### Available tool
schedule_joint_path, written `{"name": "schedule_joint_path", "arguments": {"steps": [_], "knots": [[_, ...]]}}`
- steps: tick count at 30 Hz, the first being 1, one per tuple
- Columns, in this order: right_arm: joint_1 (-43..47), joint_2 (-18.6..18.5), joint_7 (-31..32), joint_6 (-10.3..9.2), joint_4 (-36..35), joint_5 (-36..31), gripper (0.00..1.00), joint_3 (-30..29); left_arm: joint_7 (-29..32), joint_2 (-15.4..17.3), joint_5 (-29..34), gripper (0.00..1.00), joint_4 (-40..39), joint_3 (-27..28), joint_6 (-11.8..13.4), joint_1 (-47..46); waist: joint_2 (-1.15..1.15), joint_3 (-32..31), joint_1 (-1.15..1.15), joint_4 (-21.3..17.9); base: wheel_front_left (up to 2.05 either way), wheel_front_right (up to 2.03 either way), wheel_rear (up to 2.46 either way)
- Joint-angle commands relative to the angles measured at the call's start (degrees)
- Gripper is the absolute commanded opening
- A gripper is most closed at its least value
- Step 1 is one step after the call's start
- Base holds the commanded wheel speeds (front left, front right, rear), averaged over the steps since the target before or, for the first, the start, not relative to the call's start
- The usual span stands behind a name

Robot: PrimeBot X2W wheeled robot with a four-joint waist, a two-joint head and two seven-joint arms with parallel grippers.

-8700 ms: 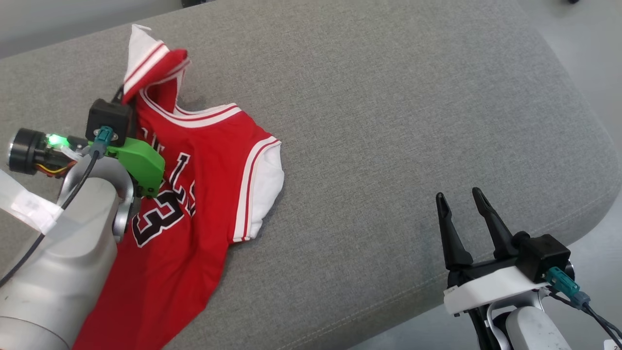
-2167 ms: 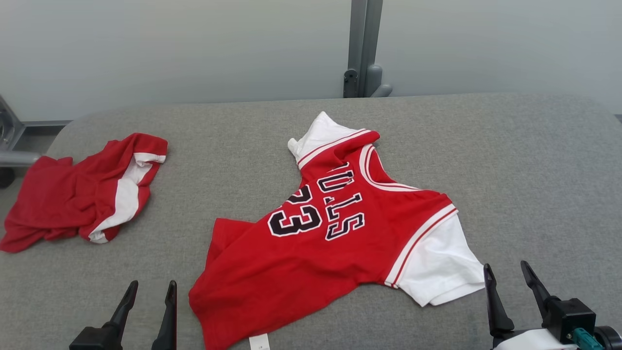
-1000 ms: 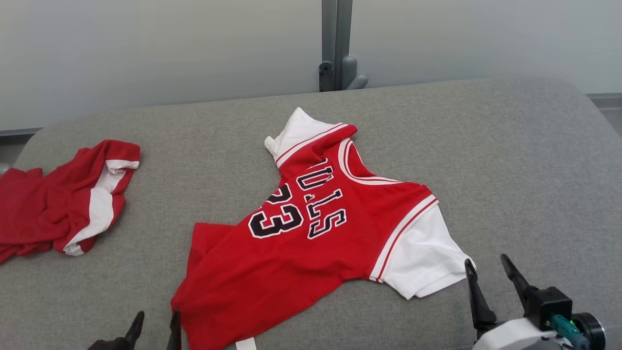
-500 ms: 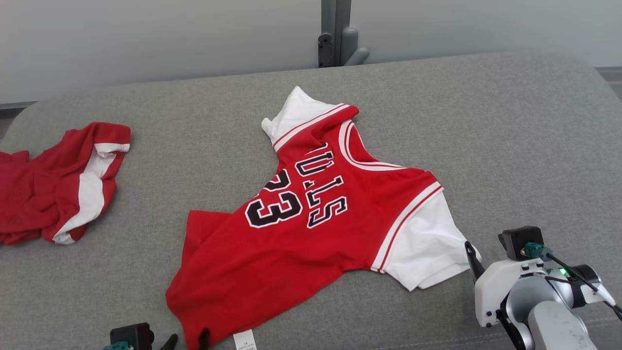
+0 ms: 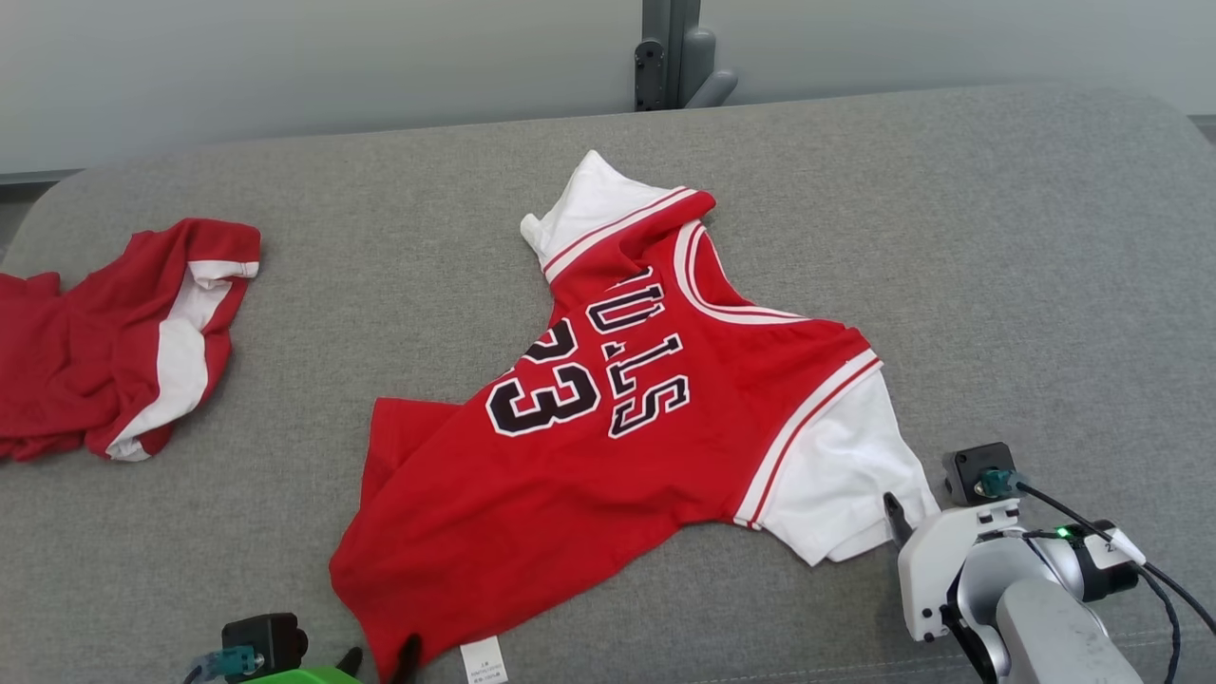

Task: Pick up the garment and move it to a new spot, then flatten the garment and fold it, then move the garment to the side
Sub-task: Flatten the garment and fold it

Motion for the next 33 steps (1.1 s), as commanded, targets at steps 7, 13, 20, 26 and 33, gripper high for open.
{"name": "schedule_joint_path", "arguments": {"steps": [7, 13, 20, 26, 33], "knots": [[-2.2, 0.2, -1.4, -0.02, 4.1, 3.1, 0.0, 1.4, 0.9, -1.0, -2.0, 0.0, 4.8, -1.6, -1.0, -1.1, 0.66, -0.2, 0.0, -0.7, 0.0, 0.0, 0.0], [-3.0, -0.4, -3.6, -0.02, -1.6, 9.8, 0.0, 0.2, -1.5, 0.3, -5.6, 0.0, -3.3, 0.8, -1.7, -2.6, 0.66, -0.4, 0.0, -1.3, 0.0, 0.0, 0.0], [-1.6, -2.2, 1.7, -0.02, -25.1, 26.3, 0.0, -1.9, 3.0, 1.4, -13.3, 0.0, -28.1, 4.0, -1.8, -4.3, 0.66, 3.3, 0.0, -2.4, 0.0, 0.0, 0.0], [-9.7, -1.9, 12.5, 0.01, -41.6, 37.3, 0.0, -8.4, 12.8, 6.7, -16.7, 0.0, -41.1, 6.9, 1.3, -16.3, 0.66, 10.7, 0.0, -3.6, 0.0, 0.0, 0.0], [-30.3, 0.7, 19.1, 0.02, -38.4, 33.9, 0.0, -15.3, 19.8, 11.3, -16.3, 0.0, -34.6, 6.6, 3.1, -37.4, 0.66, 19.0, 0.0, -4.0, 0.0, 0.0, 0.0]]}}
